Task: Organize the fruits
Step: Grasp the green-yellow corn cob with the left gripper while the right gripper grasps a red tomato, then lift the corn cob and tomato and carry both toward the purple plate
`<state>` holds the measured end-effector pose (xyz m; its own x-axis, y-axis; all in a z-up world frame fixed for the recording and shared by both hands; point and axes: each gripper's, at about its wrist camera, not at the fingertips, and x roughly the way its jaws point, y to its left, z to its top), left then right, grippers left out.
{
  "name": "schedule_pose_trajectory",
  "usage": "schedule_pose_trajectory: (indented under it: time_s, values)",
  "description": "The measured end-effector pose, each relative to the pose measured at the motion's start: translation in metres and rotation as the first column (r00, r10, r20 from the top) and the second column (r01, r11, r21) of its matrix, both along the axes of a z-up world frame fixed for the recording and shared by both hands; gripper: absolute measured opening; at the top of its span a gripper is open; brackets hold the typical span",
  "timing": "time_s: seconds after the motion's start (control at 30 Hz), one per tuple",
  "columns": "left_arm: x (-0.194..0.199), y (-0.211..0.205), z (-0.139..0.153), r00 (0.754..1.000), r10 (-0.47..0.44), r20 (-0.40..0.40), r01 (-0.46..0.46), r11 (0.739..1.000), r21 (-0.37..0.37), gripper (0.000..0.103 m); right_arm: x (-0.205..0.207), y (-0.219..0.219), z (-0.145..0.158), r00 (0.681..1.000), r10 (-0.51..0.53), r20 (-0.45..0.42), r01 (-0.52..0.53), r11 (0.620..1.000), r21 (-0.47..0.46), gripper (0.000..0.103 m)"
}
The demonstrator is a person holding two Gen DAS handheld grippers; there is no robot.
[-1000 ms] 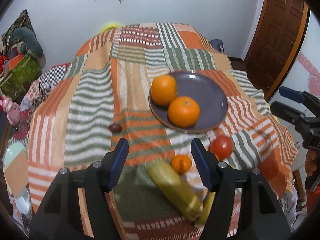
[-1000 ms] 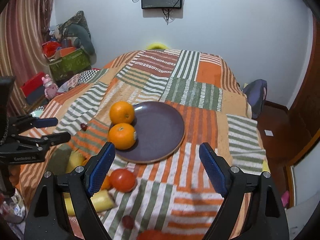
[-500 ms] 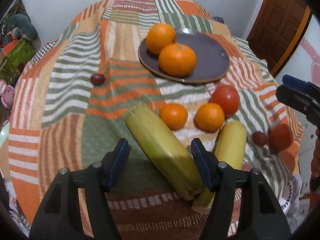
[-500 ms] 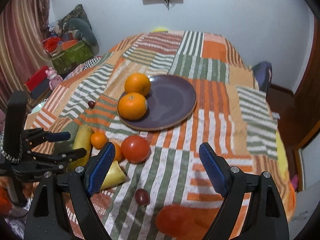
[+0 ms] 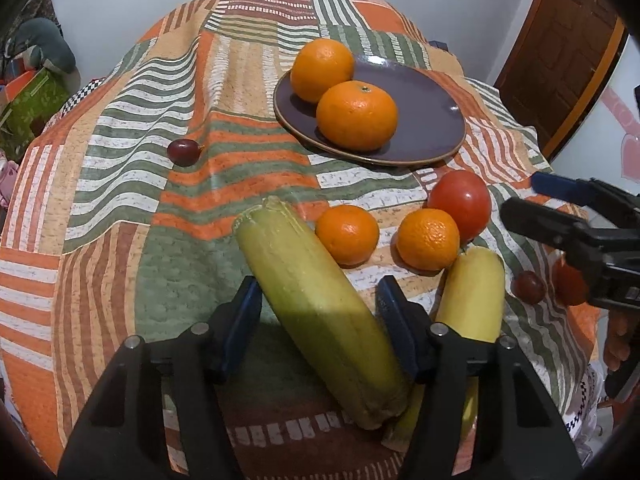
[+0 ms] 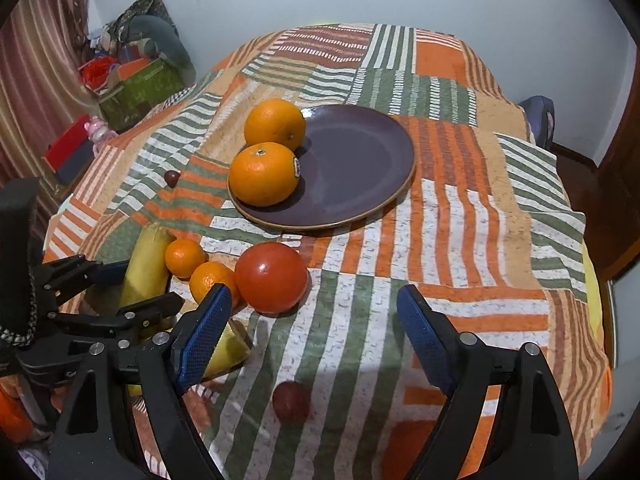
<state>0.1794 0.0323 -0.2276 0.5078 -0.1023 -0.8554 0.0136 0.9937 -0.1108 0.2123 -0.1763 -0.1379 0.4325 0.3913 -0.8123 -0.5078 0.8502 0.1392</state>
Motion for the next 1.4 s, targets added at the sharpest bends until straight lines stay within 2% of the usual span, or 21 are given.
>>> schedule_pose_trajectory:
  time_s: [0.07,0.2,0.33,0.63,0.83,0.93,1.07,1.33,1.4]
  values:
    - [-0.001,0.007,0.002,1.000,0.007,0.004,-0.007,1.000,-0.006,0.053,0.002,0.004,-0.003,1.000,0.009,-0.012,-0.009,1.000,-0.003,0.069]
    - [-0.001,0.021,0.006,1.000,0.020,0.011,-0.020,1.000,-0.009,0.046,0.005,0.011,-0.008,0.999,0.028,-0.033,-0.028,1.000,0.002,0.065]
    - [-0.002,0.032,0.012,0.999,0.026,0.022,-0.026,1.000,-0.011,0.044,0.009,0.016,-0.014,0.997,0.047,-0.054,-0.046,0.999,0.007,0.058]
    - [0.006,0.029,0.007,1.000,0.014,0.001,-0.014,1.000,0.019,0.045,0.019,0.021,-0.016,0.996,0.051,-0.076,-0.047,0.998,0.044,0.058]
    - [0.012,0.032,0.000,1.000,0.030,-0.006,-0.030,1.000,0.005,0.047,0.025,0.024,-0.017,0.995,0.048,-0.085,-0.043,0.997,0.059,0.058]
    - [0.012,0.034,0.001,0.999,0.033,-0.007,-0.033,0.999,-0.005,0.046,0.028,0.023,-0.019,0.994,0.040,-0.099,-0.033,0.997,0.073,0.061]
    - [0.007,0.029,0.006,1.000,0.010,0.009,-0.011,1.000,0.018,0.042,0.031,0.024,-0.019,0.995,0.029,-0.099,-0.023,0.998,0.067,0.068]
    - [0.002,0.026,0.004,1.000,-0.016,0.003,0.016,1.000,-0.012,0.041,0.036,0.026,-0.021,0.994,0.037,-0.103,-0.030,0.997,0.076,0.068]
    - [0.005,0.027,0.003,1.000,-0.010,0.001,0.010,1.000,-0.010,0.041,0.036,0.024,-0.022,0.992,0.054,-0.111,-0.042,0.994,0.102,0.063]
